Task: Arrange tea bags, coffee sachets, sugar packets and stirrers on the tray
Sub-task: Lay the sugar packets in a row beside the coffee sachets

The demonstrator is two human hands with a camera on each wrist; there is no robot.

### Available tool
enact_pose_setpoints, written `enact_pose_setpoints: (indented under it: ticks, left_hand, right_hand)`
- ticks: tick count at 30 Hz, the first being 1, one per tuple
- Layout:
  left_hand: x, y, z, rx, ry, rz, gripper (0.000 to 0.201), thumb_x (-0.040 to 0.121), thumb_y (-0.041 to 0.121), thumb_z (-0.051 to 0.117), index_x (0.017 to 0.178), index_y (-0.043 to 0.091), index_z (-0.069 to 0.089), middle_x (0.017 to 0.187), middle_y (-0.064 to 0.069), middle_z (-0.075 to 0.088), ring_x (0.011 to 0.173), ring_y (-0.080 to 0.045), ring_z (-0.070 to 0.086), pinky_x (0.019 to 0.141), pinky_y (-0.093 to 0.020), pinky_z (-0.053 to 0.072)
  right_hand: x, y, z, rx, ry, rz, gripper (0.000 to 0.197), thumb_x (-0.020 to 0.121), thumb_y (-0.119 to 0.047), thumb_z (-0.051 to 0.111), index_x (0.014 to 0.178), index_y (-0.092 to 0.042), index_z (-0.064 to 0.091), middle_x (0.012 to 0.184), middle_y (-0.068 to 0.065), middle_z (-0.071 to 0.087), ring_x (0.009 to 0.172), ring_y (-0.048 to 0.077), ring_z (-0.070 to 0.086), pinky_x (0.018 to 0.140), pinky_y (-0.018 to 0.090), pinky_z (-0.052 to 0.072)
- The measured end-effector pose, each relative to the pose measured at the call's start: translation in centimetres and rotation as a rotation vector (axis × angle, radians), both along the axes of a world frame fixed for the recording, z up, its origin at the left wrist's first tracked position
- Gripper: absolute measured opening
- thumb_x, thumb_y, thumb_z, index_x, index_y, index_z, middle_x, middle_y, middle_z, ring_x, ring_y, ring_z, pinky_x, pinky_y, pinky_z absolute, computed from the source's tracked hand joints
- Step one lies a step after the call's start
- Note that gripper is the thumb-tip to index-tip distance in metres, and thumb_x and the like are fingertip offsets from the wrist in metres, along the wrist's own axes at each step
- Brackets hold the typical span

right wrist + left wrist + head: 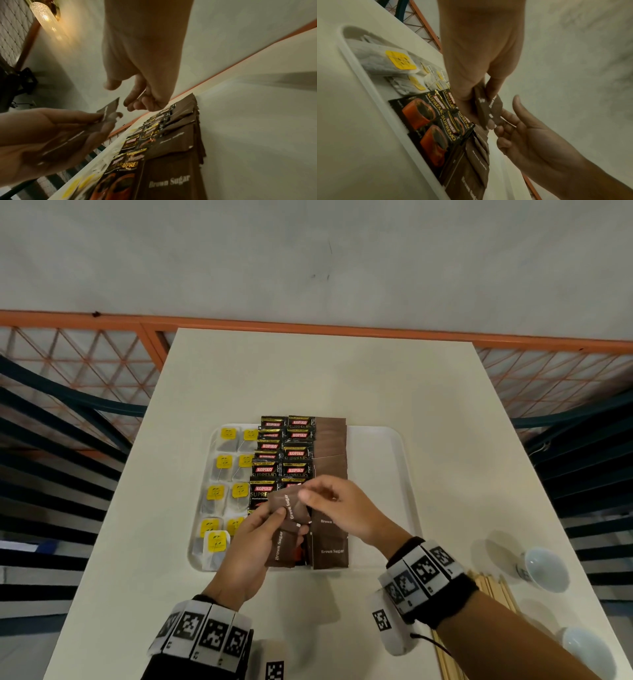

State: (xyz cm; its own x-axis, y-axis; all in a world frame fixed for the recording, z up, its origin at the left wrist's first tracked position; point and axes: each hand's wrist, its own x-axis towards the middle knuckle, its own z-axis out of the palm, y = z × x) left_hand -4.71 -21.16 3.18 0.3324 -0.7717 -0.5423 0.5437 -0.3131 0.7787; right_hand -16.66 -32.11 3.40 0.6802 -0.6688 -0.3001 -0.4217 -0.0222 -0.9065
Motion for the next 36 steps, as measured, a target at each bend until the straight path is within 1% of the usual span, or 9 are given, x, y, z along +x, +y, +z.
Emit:
enact_pose_setpoints:
  ticks: [3, 6, 10, 13, 16, 20, 24, 33, 36]
  left_hand:
    - [0.1, -0.4, -0.1, 0.007, 0.006, -0.015, 0.025, 0.096, 0.011, 0.044, 0.112, 0.014, 0.063, 0.087, -0.020, 0.071, 0.069, -0.020, 0.070, 0.062, -0.026, 0.058]
    - [0.3, -0.5, -0.1, 0.003, 0.037, -0.003, 0.024, 0.095, 0.010, 0.045, 0.114, 0.011, 0.061, 0.087, -0.019, 0.071, 0.068, -0.017, 0.070, 0.063, -0.026, 0.058]
    - [1.0, 0.1, -0.3, 0.023, 0.098, 0.022, 0.033, 0.089, -0.008, 0.041, 0.116, 0.005, 0.055, 0.100, -0.022, 0.065, 0.077, -0.025, 0.065, 0.063, -0.027, 0.057]
    - [1.6, 0.6, -0.8, 0.062, 0.011, -0.025, 0.043, 0.087, -0.014, 0.036, 0.118, 0.009, 0.054, 0.099, -0.019, 0.067, 0.088, -0.025, 0.063, 0.069, -0.029, 0.055]
    - [1.9, 1.1, -1.2, 0.077, -0.071, -0.044, 0.046, 0.087, -0.016, 0.036, 0.120, 0.012, 0.054, 0.103, -0.018, 0.067, 0.095, -0.023, 0.064, 0.070, -0.030, 0.055]
    - [2.3, 1.5, -1.6, 0.068, -0.127, -0.005, 0.042, 0.088, -0.010, 0.046, 0.113, 0.021, 0.059, 0.105, -0.014, 0.067, 0.097, -0.026, 0.064, 0.065, -0.028, 0.053]
    - [2.4, 1.7, -1.7, 0.053, -0.150, 0.043, 0.040, 0.087, -0.010, 0.049, 0.110, 0.019, 0.060, 0.099, -0.008, 0.067, 0.090, -0.026, 0.063, 0.074, -0.037, 0.052]
    - [1.9, 1.4, -1.4, 0.013, -0.134, 0.061, 0.034, 0.089, -0.007, 0.047, 0.102, 0.021, 0.062, 0.100, -0.003, 0.067, 0.092, -0.024, 0.064, 0.065, -0.034, 0.052]
    - [1.7, 0.9, -0.9, -0.016, -0.111, 0.084, 0.027, 0.089, -0.005, 0.050, 0.104, 0.015, 0.061, 0.098, -0.006, 0.067, 0.092, -0.025, 0.064, 0.062, -0.033, 0.055]
  right_hand:
    - [0.1, 0.0, -0.2, 0.013, -0.048, -0.034, 0.006, 0.087, -0.021, 0.063, 0.092, -0.020, 0.060, 0.082, -0.014, 0.062, 0.072, -0.006, 0.056, 0.071, 0.012, 0.043]
    - [0.2, -0.8, -0.5, 0.077, -0.058, -0.100, 0.005, 0.089, -0.017, 0.059, 0.089, -0.021, 0.056, 0.080, -0.007, 0.061, 0.068, 0.006, 0.055, 0.064, 0.017, 0.043]
    - [0.0, -2.6, -1.2, 0.193, -0.106, -0.266, 0.020, 0.088, -0.002, 0.056, 0.098, -0.018, 0.051, 0.100, 0.006, 0.060, 0.062, 0.013, 0.059, 0.056, 0.021, 0.051]
    - [-0.2, -4.1, -1.9, 0.225, -0.105, -0.421, 0.020, 0.087, 0.003, 0.056, 0.097, -0.013, 0.050, 0.099, 0.011, 0.057, 0.060, 0.016, 0.065, 0.056, 0.021, 0.057]
    - [0.0, -5.3, -2.5, 0.227, -0.087, -0.555, 0.016, 0.088, -0.002, 0.057, 0.088, -0.016, 0.048, 0.090, 0.012, 0.061, 0.066, 0.018, 0.066, 0.057, 0.021, 0.056]
    - [0.4, -6.2, -3.4, 0.098, 0.064, -0.613, 0.020, 0.081, -0.016, 0.069, 0.094, -0.014, 0.054, 0.099, 0.006, 0.062, 0.083, 0.016, 0.057, 0.066, 0.023, 0.044]
    - [0.6, -5.7, -4.0, 0.088, 0.118, -0.638, 0.023, 0.081, -0.021, 0.069, 0.097, -0.014, 0.054, 0.096, 0.002, 0.060, 0.082, 0.014, 0.056, 0.059, 0.020, 0.042]
    - [0.9, -5.3, -4.8, -0.156, 0.281, -0.632, 0.034, 0.081, -0.027, 0.069, 0.107, -0.012, 0.054, 0.105, 0.006, 0.049, 0.097, 0.020, 0.050, 0.088, 0.030, 0.043]
    - [1.2, -4.0, -2.9, -0.250, 0.230, -0.557, 0.031, 0.086, -0.028, 0.062, 0.111, -0.013, 0.053, 0.105, 0.002, 0.046, 0.097, 0.016, 0.049, 0.086, 0.026, 0.042]
